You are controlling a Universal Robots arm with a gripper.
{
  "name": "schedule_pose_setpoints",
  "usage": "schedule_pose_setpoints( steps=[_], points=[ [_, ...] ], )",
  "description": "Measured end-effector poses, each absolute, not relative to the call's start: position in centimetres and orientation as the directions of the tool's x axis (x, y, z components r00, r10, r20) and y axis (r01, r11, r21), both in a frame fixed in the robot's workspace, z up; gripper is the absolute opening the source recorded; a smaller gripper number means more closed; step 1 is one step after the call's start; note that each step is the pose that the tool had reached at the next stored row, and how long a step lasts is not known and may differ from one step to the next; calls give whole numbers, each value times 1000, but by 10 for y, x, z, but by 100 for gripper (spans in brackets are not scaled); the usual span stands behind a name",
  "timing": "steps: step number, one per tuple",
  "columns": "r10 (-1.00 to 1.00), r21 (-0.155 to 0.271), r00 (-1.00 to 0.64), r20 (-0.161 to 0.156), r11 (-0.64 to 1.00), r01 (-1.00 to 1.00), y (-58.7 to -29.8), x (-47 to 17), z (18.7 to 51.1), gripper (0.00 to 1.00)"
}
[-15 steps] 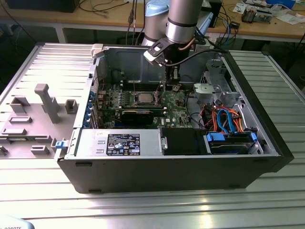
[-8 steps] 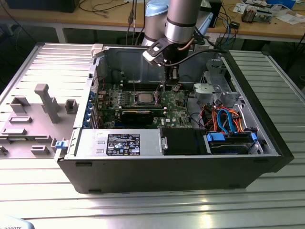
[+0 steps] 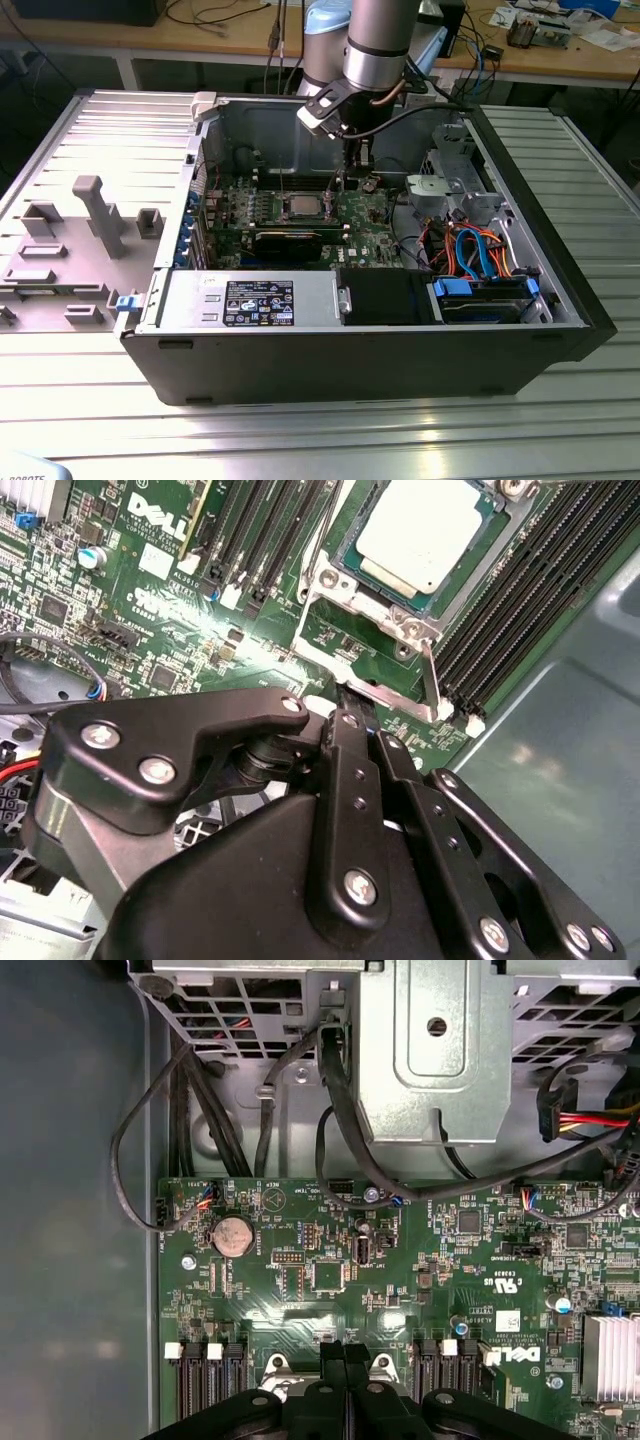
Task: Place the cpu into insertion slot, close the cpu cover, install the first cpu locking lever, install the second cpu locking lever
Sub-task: 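Close the cpu cover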
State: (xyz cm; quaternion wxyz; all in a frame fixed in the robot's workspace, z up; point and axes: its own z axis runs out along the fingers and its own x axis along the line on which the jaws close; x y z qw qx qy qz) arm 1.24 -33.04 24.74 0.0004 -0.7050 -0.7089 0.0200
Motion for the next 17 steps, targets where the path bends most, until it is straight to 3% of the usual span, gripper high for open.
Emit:
schedule_pose_setpoints(
  steps=[17],
  points=[
    [1000, -29, -6, -28, 5, 1000, -330, 0, 247, 11]
  ],
)
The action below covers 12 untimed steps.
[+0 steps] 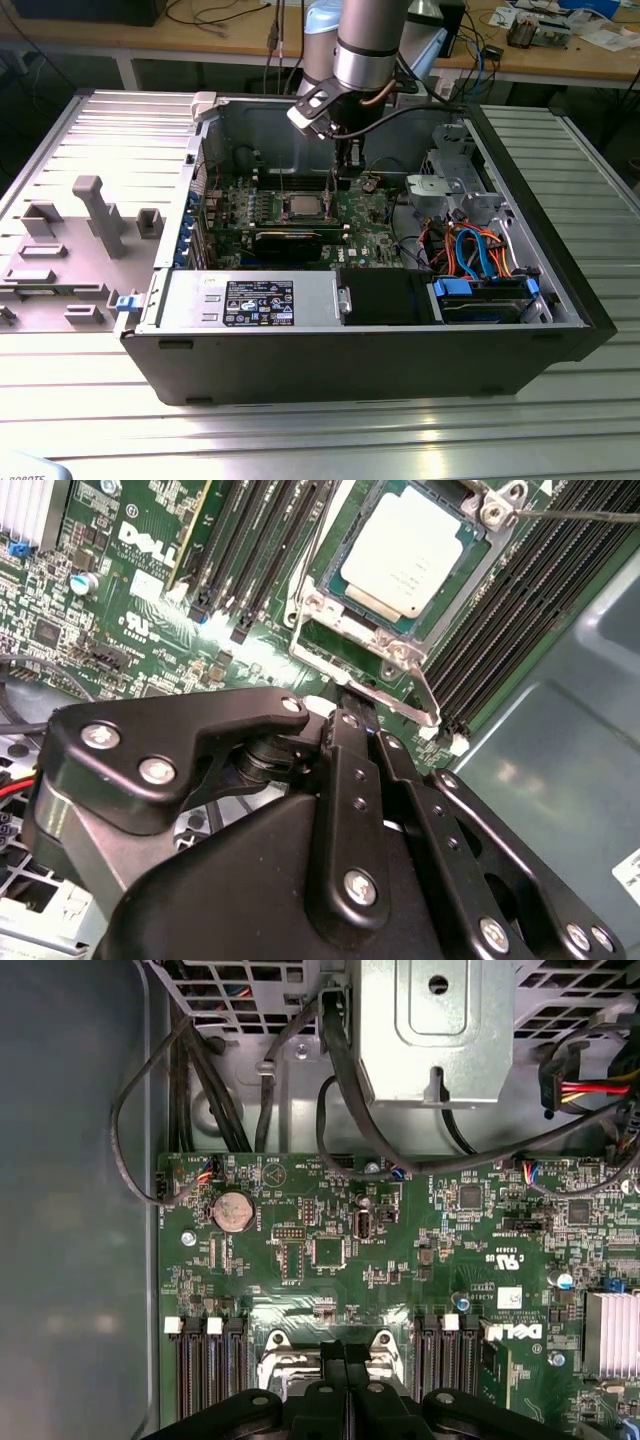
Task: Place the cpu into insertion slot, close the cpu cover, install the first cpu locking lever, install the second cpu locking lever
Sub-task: 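Close the cpu cover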
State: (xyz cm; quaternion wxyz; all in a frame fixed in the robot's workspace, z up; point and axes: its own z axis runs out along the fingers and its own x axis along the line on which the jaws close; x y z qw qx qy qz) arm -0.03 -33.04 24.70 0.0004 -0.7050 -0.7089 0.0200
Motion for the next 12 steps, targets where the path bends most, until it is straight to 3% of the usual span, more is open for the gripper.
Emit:
schedule_pose_setpoints(
  steps=[12],
  points=[
    [1000, -29, -9, -14, 9, 1000, -331, -51, 235, 11]
  ],
)
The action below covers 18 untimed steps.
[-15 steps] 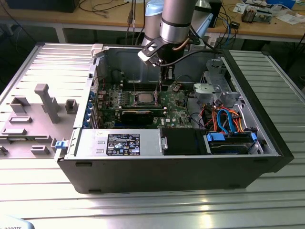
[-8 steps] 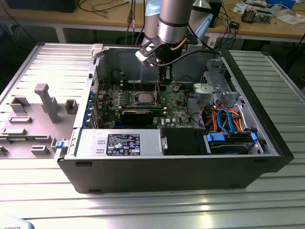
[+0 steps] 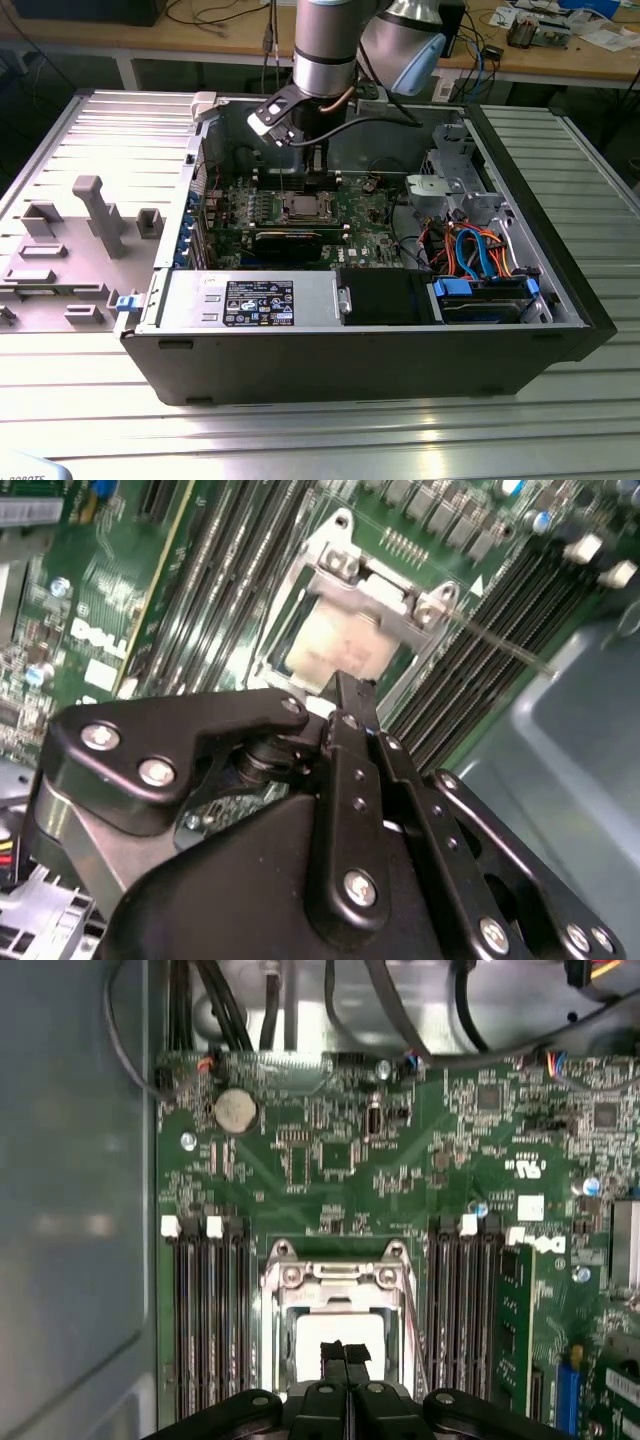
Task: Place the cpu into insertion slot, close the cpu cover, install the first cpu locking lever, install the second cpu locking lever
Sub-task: 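Close the cpu cover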
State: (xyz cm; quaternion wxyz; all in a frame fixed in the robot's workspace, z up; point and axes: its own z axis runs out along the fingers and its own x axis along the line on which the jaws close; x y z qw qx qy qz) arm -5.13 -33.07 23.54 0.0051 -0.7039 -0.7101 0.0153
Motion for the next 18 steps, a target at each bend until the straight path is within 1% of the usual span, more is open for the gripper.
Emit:
schedule_pose_setpoints(
  steps=[18],
  points=[
    [999, -29, -33, -14, 32, 999, -331, -84, 207, 11]
  ],
)
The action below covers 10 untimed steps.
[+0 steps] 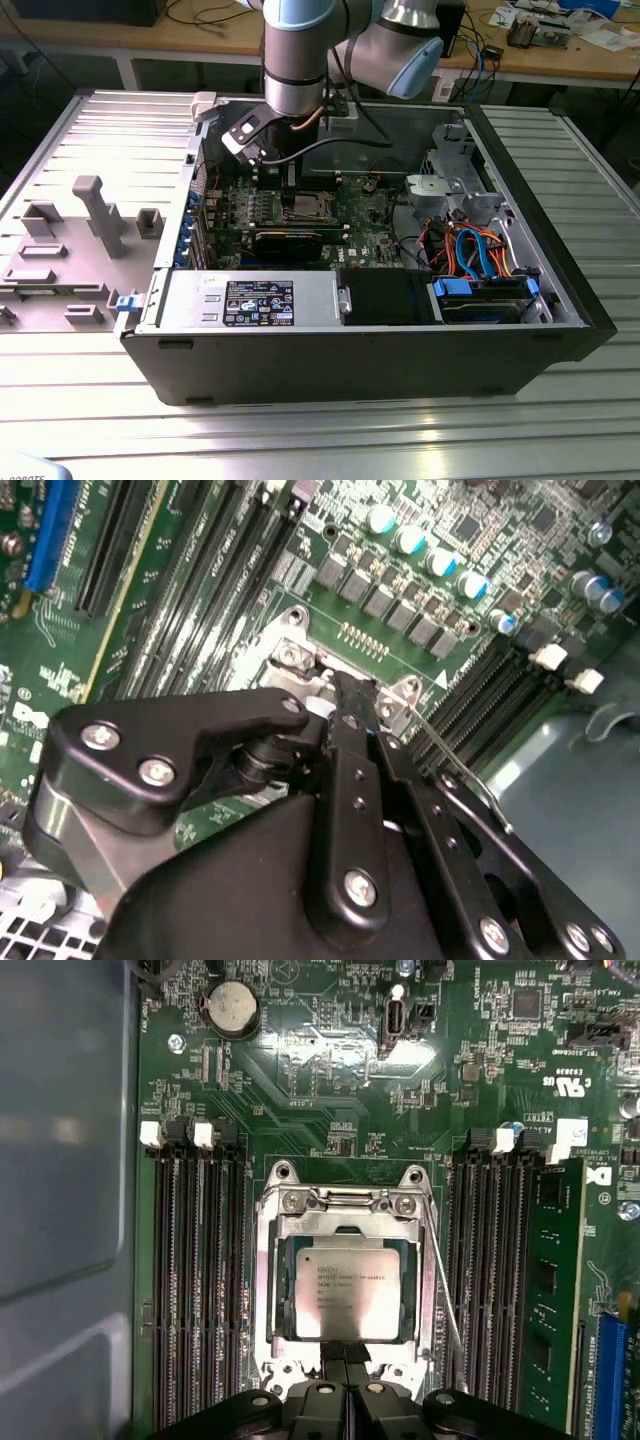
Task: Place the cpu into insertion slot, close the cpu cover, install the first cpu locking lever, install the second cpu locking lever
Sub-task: 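Close the cpu cover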
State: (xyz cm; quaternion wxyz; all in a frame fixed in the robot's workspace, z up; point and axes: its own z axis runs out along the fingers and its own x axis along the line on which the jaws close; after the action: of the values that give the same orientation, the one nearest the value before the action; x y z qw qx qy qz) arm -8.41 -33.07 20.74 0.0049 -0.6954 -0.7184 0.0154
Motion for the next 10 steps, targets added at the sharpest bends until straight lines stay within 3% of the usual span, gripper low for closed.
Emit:
schedule_pose_setpoints(
  steps=[10],
  points=[
    [999, -24, -33, -14, 33, 999, -331, -89, 210, 11]
  ],
)
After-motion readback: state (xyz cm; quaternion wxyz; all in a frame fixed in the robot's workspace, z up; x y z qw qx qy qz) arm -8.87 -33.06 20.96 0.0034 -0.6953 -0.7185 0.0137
